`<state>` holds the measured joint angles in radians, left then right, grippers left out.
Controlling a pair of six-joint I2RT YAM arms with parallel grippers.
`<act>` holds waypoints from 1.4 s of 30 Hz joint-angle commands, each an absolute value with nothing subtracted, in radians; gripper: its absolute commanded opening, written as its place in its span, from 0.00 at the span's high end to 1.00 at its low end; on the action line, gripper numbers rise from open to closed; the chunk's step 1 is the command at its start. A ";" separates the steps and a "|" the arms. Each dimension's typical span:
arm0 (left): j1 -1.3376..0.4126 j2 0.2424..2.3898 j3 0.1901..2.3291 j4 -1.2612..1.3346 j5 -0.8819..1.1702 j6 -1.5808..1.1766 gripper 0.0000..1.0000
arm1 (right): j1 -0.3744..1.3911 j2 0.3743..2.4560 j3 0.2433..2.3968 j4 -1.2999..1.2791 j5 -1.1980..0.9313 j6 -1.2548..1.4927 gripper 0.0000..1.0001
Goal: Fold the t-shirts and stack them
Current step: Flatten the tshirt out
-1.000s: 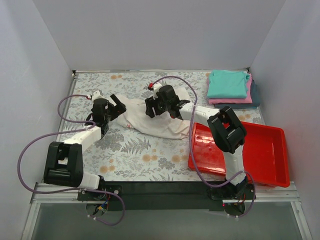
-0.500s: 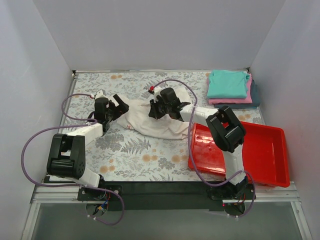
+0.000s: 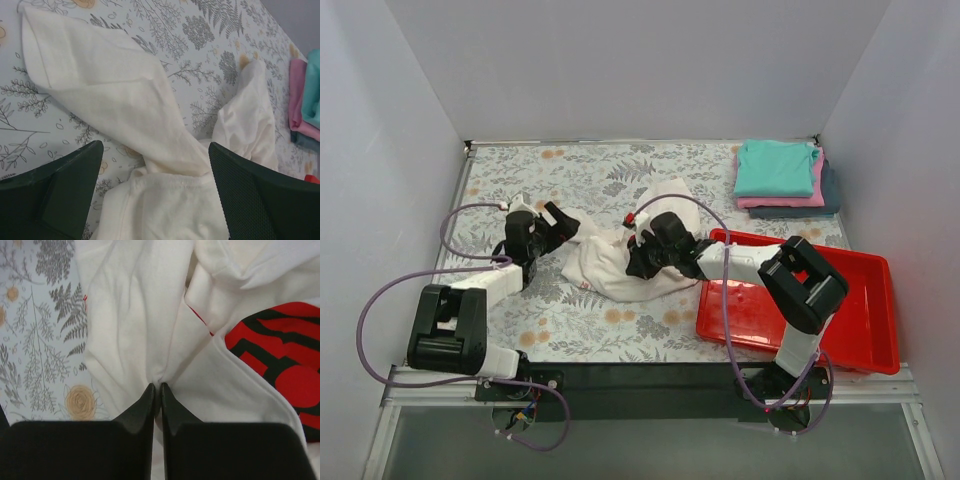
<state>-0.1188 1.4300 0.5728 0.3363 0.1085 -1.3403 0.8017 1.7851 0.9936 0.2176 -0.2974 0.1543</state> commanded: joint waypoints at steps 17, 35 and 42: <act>-0.261 1.327 0.451 0.425 0.241 -1.305 0.27 | 0.836 1.712 0.877 0.287 -0.262 0.179 0.99; -0.299 1.268 0.439 0.353 0.241 -1.319 1.00 | 0.833 1.694 0.908 0.256 -0.190 0.192 0.92; -0.304 0.971 0.400 0.131 0.158 -1.318 1.00 | 0.761 1.617 0.950 0.199 -0.147 0.202 0.68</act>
<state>-0.2970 1.0775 0.4088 0.2523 0.2047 -1.3201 0.8032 1.6821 0.9024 0.2115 -0.1951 0.1963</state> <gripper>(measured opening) 0.034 0.299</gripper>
